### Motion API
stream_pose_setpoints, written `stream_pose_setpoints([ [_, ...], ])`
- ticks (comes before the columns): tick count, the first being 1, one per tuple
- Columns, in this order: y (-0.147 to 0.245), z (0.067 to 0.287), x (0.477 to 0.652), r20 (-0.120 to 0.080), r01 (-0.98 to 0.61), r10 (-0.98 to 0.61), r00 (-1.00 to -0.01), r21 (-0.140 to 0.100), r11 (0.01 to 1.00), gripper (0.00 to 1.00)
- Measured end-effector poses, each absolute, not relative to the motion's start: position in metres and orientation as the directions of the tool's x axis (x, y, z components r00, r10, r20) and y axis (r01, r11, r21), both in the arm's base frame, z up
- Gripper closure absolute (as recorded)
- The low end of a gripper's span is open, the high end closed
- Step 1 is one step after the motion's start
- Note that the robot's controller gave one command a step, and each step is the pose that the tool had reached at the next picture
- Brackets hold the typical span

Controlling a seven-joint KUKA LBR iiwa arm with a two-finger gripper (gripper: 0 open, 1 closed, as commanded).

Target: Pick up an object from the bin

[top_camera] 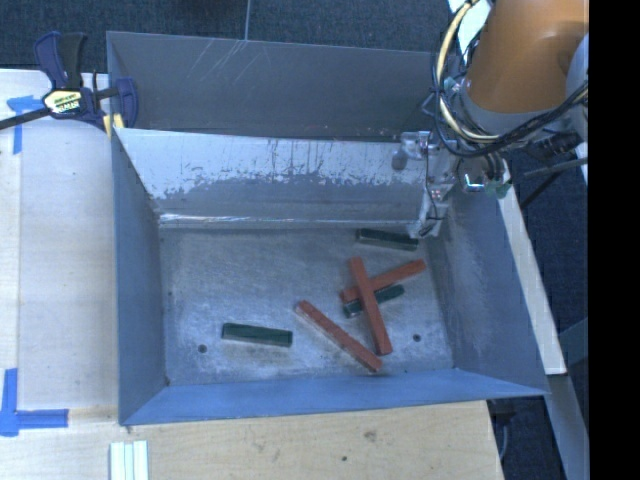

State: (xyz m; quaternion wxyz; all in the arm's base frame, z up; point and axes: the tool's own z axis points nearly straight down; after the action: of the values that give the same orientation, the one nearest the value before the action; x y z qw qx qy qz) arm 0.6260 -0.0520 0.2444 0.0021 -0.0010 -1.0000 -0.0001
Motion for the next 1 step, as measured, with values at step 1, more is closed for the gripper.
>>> stream_pose_setpoints([
  [1, -0.0825, 0.0687, 0.6028, -0.001, -0.241, -0.241, -0.971, 0.0, 0.971, 0.0],
])
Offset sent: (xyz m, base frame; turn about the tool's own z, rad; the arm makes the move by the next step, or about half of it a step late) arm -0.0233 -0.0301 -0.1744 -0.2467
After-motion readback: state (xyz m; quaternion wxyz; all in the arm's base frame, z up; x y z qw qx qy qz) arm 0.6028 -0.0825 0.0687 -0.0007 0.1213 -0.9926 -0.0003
